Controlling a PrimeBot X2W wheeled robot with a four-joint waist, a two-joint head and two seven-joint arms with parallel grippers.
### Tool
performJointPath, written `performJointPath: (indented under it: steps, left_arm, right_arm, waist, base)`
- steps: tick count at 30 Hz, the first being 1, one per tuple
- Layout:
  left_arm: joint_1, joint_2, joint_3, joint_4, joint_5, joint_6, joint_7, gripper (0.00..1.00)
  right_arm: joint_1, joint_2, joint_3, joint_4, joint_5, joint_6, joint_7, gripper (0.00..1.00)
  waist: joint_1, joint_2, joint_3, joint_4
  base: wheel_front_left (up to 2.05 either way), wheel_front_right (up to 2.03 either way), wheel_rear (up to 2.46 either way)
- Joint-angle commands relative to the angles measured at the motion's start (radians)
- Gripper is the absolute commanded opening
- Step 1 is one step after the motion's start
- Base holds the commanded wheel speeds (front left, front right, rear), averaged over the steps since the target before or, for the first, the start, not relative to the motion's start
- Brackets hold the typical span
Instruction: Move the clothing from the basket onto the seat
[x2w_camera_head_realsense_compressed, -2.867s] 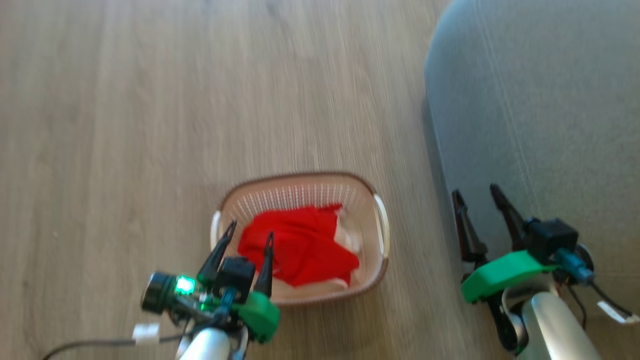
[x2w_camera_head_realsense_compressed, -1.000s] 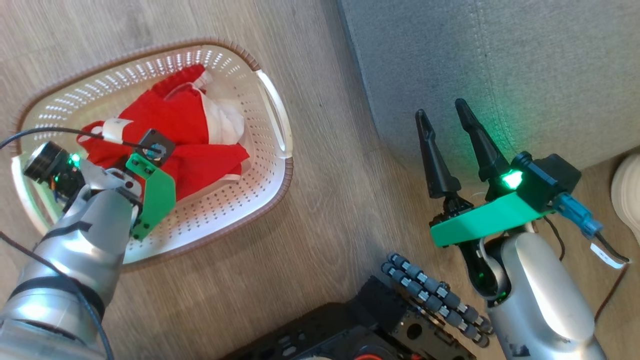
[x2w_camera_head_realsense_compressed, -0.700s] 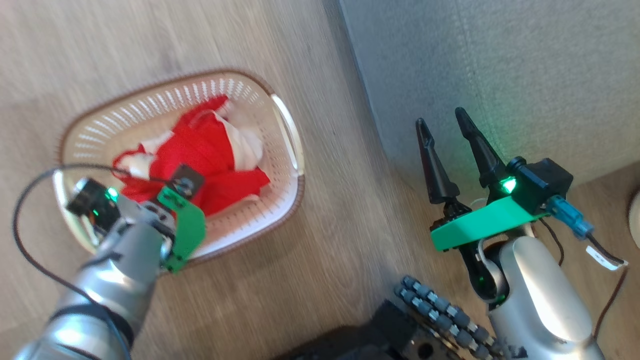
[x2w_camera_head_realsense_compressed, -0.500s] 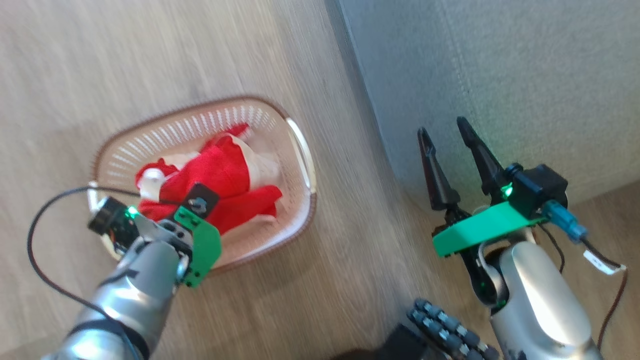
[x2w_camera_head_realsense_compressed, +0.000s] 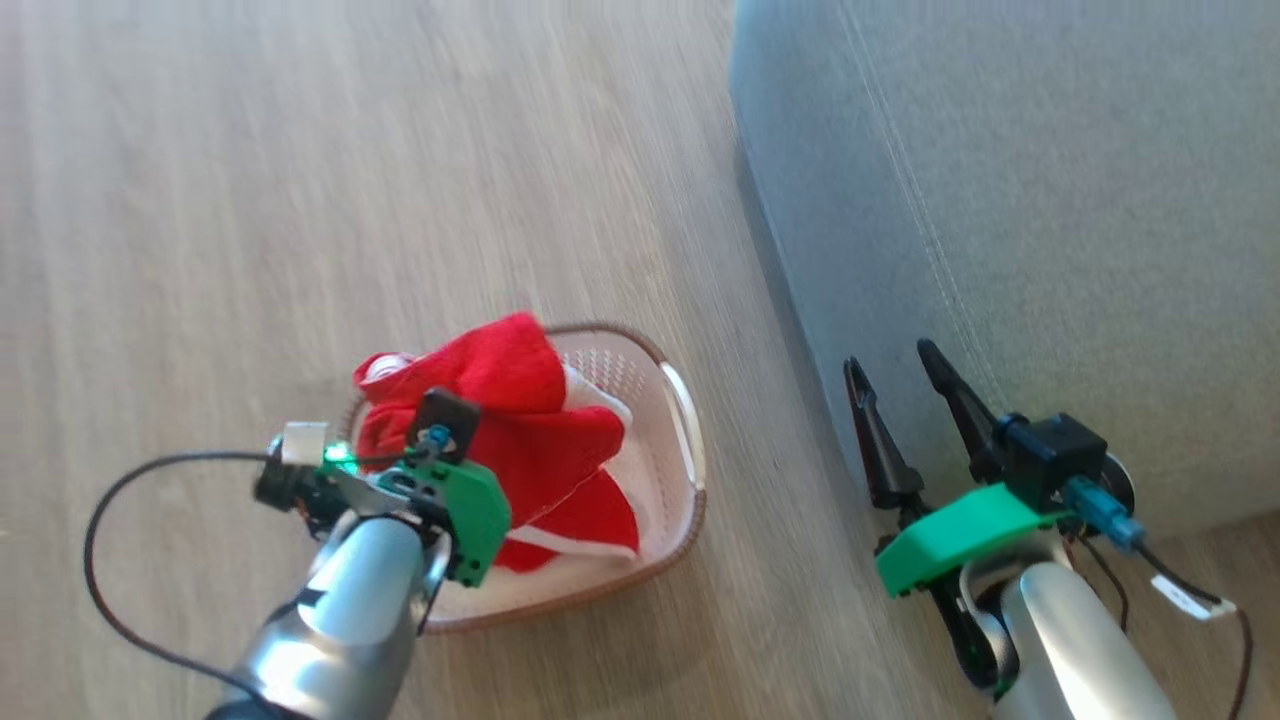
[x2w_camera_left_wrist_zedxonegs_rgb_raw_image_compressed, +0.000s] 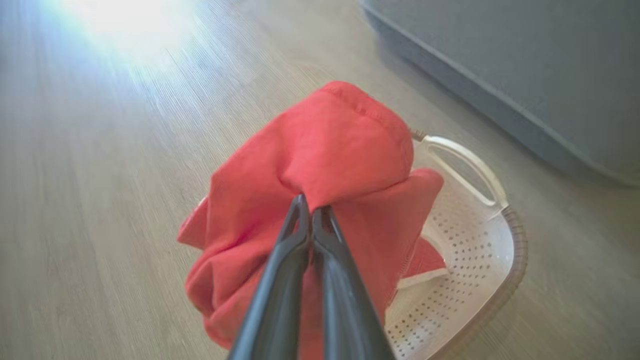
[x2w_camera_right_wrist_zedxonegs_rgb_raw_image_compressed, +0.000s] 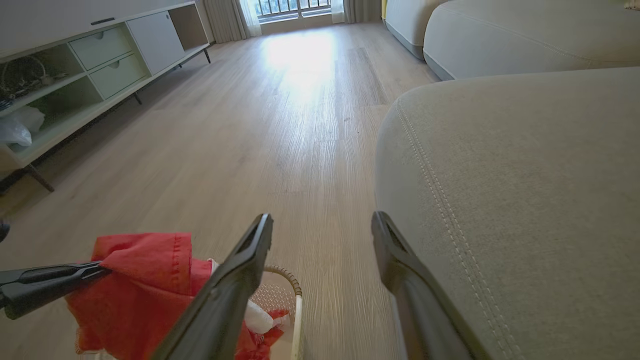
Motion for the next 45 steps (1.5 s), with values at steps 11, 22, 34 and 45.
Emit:
performJointPath:
  steps: [11, 22, 34, 45]
  left_arm:
    - [0.165, 0.033, 0.131, -0.421, -0.022, 0.038, -0.014, 0.00]
    - [0.269, 0.020, 0.239, -0.763, -0.020, 0.031, -0.014, 0.00]
    - [0.346, 0.000, 0.340, -1.134, -0.032, 0.004, -0.014, 0.00]
    - [0.369, 0.000, 0.233, -1.232, -0.055, -0.076, -0.014, 0.00]
  right_arm:
    - [0.077, 0.002, 0.004, 0.000, -0.016, 0.000, -0.009, 1.00]
    - [0.114, 0.002, 0.017, -0.014, -0.023, 0.000, -0.009, 1.00]
    - [0.150, 0.002, 0.029, -0.059, -0.027, 0.000, -0.009, 1.00]
    - [0.158, 0.002, 0.040, -0.078, -0.018, 0.000, -0.009, 1.00]
  waist:
    - [0.0001, -0.0001, -0.203, 0.102]
    - [0.0001, -0.0001, -0.267, 0.133]
    - [0.0001, -0.0001, -0.292, 0.147]
    - [0.0001, -0.0001, -0.301, 0.151]
  base:
    - [0.00, 0.00, 0.00]
    - [0.00, 0.00, 0.00]
    - [0.00, 0.00, 0.00]
    - [0.00, 0.00, 0.00]
